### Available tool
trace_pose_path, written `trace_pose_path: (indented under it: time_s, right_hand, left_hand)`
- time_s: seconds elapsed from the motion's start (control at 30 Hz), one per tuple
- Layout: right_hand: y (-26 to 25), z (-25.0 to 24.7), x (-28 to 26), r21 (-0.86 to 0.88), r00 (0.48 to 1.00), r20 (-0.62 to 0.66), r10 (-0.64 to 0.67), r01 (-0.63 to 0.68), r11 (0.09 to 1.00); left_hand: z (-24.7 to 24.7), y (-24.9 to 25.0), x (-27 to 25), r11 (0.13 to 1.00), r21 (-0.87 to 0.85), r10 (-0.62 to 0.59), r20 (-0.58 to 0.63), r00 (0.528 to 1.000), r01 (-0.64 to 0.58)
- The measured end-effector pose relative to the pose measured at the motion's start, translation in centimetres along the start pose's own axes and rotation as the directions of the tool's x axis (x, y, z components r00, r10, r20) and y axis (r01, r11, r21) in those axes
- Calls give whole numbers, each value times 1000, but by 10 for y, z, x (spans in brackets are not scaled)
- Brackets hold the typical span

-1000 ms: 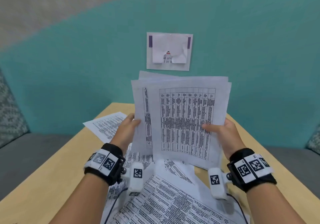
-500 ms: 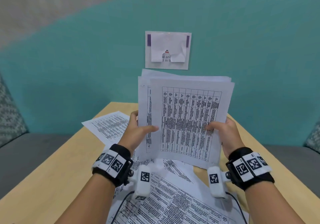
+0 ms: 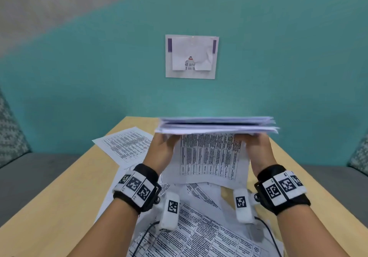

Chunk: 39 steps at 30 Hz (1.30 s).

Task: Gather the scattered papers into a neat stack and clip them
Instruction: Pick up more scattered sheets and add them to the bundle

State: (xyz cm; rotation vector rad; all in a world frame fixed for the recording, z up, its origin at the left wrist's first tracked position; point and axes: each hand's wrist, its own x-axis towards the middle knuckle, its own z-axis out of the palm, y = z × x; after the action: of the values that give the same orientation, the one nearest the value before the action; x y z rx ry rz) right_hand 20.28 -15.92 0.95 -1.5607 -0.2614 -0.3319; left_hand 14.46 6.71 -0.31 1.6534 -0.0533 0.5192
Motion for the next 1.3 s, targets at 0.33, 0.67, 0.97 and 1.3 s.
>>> trace_pose_path:
  time_s: [0.33,0.67,0.97,1.3]
  right_hand:
    - [-17,21,-5,35,998,-8,-60,60,998]
    - [-5,23,-4,81,996,33,86,-88,993]
    - [-15,21,-6,91,997,37,61,-65,994]
    - [9,19,-4,49,981,103,165,-171,984]
  left_hand:
    - [-5,16,3,999,-33,36,-136,990,-40]
    - [-8,6,3,989,-117,-100,-120,988,86]
    - [-14,10,8,978,-178,-142,-173,975,111]
    - [-13,-12,2,962,-131,-249,-75,966,238]
